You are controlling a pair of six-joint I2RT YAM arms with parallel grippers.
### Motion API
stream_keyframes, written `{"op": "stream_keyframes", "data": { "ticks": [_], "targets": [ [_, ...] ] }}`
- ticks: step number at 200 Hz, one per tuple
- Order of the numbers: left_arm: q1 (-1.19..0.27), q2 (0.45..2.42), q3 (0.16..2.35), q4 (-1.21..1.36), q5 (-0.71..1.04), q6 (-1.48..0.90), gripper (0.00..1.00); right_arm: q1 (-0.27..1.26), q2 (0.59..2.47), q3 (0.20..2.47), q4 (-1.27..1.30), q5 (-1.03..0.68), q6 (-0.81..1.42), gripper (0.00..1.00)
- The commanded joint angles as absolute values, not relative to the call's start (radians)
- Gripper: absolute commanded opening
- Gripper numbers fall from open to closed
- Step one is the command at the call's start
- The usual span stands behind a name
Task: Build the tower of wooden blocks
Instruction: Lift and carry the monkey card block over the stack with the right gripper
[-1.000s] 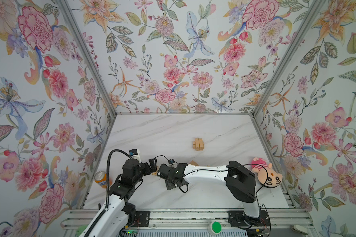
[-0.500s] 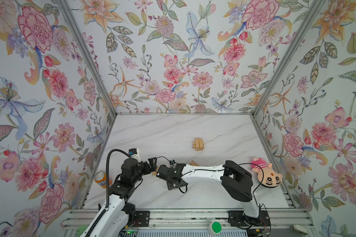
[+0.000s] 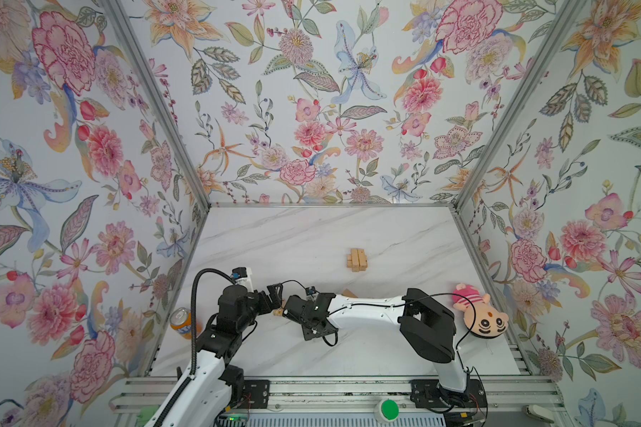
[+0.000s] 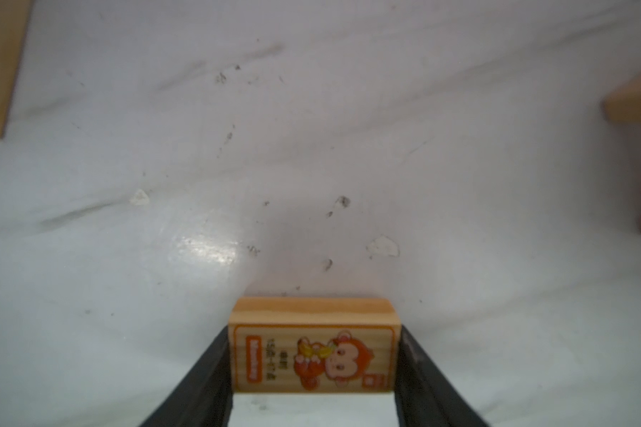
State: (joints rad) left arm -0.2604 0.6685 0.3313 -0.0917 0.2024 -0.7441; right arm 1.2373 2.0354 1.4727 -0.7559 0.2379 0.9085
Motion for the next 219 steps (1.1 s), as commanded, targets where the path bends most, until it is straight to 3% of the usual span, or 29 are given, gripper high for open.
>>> {"op": "stream_keyframes", "data": {
  "ticks": [1,95,156,219],
  "targets": [
    [-0.249,0.661,0.322,-0.098,0.198,-0.732,0.99,1.21,1.925,1.47,-0.802,0.293,0.874,0.52],
    [-0.248,0.73,0.348,-0.023,0.225,-0.78,0.99,0.931,1.83,1.515,-0.826,0.338,0.657,0.52],
    [-0.282,0.892,0.428,0.049,0.259,-0.742,0.99,0.723,1.949,1.656,-0.826,0.307,0.494,0.51],
    [-0.459,1.085,0.579,0.056,0.181,-0.645,0.99,0.597,2.082,1.78,-0.825,0.219,0.419,0.51]
  ]
}}
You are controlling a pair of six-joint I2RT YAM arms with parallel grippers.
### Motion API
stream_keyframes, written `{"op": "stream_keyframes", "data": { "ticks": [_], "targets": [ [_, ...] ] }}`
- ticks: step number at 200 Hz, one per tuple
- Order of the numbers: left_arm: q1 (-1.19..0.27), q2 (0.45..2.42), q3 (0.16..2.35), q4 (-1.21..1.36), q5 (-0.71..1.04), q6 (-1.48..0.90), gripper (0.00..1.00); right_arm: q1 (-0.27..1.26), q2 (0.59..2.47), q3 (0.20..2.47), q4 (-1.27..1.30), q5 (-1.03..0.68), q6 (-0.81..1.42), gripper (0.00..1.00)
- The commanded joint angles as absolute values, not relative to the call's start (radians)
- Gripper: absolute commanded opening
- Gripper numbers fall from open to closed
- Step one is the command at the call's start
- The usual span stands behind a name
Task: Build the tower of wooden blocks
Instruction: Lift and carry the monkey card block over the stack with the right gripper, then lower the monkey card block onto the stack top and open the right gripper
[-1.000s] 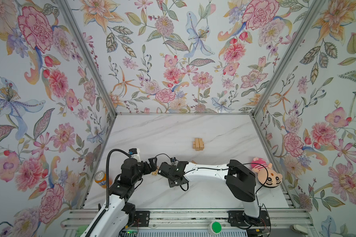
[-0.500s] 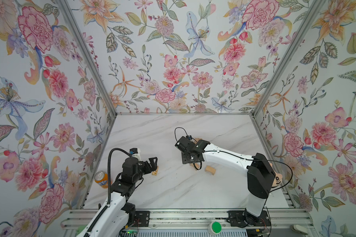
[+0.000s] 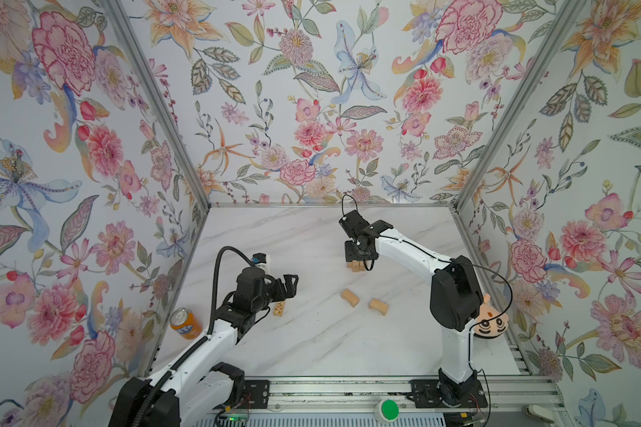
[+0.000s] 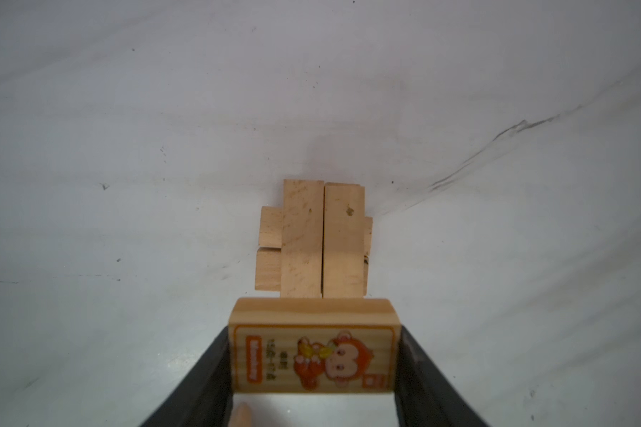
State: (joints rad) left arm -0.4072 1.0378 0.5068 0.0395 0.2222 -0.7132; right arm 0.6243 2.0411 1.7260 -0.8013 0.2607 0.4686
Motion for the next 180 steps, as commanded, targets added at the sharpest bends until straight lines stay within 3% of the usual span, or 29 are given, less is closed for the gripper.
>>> {"op": "stream_keyframes", "data": {
  "ticks": [1,180],
  "targets": [
    [-0.461,1.089,0.581,0.056,0.18,-0.644,0.99,0.596,2.084,1.781,-0.825,0.218,0.419,0.51],
    [-0.476,1.176,0.643,0.072,0.183,-0.634,0.99,0.545,2.161,1.818,-0.827,0.131,0.379,0.53]
  ]
}}
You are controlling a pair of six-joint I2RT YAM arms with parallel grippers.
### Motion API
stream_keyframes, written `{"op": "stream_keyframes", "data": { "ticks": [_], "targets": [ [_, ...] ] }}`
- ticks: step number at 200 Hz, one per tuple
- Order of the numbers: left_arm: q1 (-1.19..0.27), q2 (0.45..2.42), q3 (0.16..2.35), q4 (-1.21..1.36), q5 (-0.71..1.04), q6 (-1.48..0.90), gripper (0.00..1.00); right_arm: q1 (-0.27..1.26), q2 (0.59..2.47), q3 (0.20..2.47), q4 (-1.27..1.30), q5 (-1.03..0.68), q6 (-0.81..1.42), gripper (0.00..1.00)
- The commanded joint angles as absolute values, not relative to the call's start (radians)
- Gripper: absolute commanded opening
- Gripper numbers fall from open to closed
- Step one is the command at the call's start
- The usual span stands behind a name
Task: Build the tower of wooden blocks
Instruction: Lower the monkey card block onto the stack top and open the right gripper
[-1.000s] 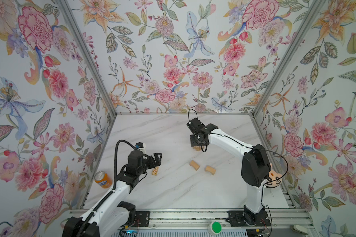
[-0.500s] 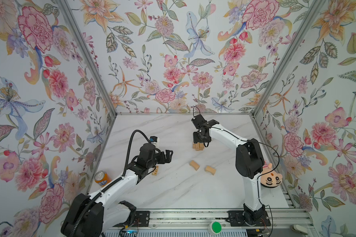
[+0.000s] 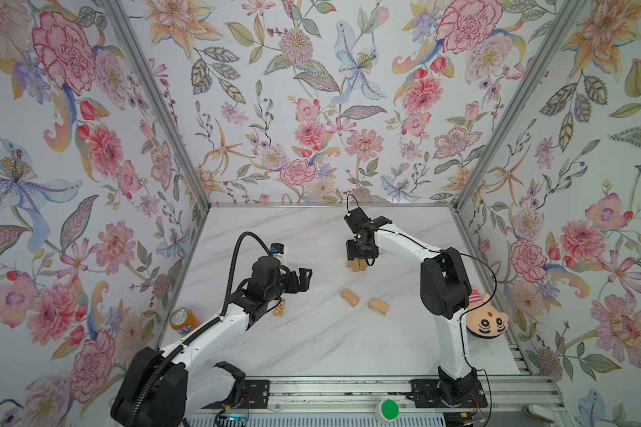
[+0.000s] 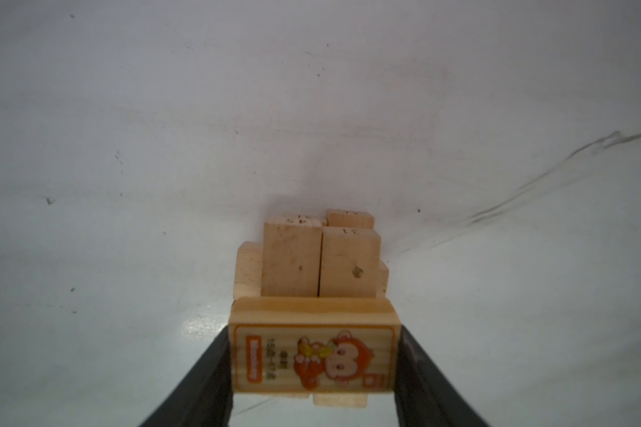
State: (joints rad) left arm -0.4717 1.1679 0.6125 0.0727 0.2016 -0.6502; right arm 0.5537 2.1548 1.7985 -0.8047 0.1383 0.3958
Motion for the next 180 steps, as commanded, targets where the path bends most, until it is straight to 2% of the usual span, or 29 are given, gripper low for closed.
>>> {"op": "stream_keyframes", "data": {
  "ticks": [1,128,149,180],
  "targets": [
    [-0.477,1.175,0.643,0.073,0.183,-0.635,0.99,0.545,2.162,1.817,-0.827,0.131,0.379,0.53],
    [-0.477,1.192,0.643,0.075,0.178,-0.636,0.99,0.535,2.186,1.832,-0.826,0.108,0.369,0.58],
    [-0.477,1.196,0.643,0.075,0.179,-0.635,0.99,0.536,2.19,1.833,-0.826,0.105,0.364,0.63],
    [-0.477,1.197,0.644,0.077,0.175,-0.638,0.99,0.536,2.186,1.839,-0.827,0.099,0.354,0.8]
  ]
}}
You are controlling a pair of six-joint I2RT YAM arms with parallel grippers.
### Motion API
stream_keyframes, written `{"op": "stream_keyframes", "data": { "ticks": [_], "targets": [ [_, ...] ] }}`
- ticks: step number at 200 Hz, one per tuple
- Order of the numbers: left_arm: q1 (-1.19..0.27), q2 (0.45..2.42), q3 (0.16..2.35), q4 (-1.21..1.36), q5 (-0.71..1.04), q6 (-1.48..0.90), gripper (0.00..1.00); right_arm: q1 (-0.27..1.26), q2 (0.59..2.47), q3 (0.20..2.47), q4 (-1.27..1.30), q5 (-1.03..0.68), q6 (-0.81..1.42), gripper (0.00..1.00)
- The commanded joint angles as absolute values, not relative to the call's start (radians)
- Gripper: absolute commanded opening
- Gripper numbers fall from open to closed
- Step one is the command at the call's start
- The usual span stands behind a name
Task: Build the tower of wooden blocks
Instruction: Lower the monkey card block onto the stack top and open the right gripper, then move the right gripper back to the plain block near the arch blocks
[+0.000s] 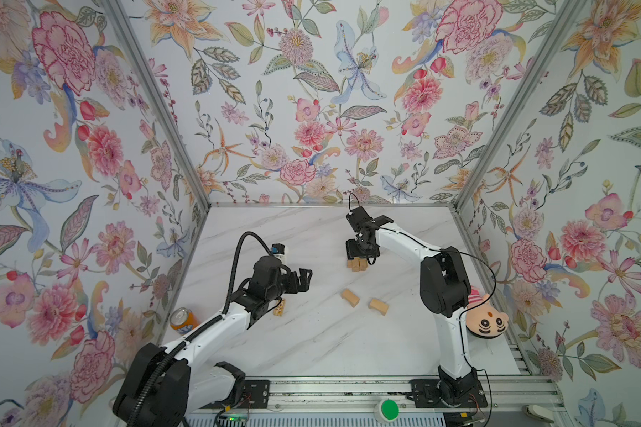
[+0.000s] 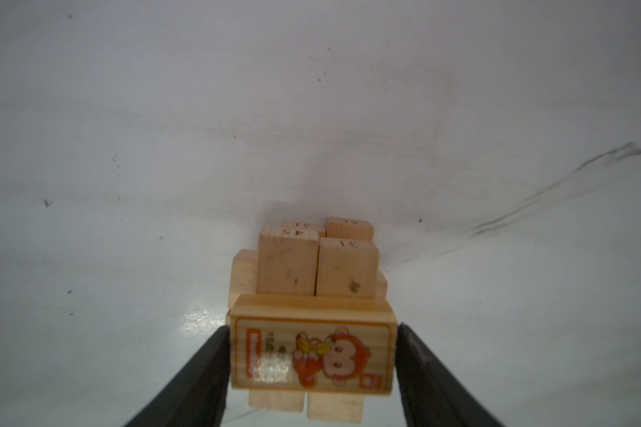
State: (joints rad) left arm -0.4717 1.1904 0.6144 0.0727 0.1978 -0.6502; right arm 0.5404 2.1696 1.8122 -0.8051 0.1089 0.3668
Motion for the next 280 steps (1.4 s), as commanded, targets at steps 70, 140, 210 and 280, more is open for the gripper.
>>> {"op": "stream_keyframes", "data": {
  "ticks": [70,140,210,280],
  "targets": [
    [-0.477,1.164,0.644,0.048,0.151,-0.631,0.99,0.563,2.068,1.82,-0.845,0.125,0.337,0.86],
    [-0.477,1.002,0.551,-0.026,0.113,-0.653,0.99,0.64,1.874,1.64,-0.845,0.091,0.29,0.66],
    [-0.546,0.763,0.353,-0.098,0.066,-0.783,0.99,0.772,1.743,1.404,-0.778,0.088,0.295,0.63],
    [-0.62,0.596,0.281,-0.179,0.004,-0.853,0.99,0.799,1.731,1.295,-0.724,0.065,0.28,0.62]
  ]
}}
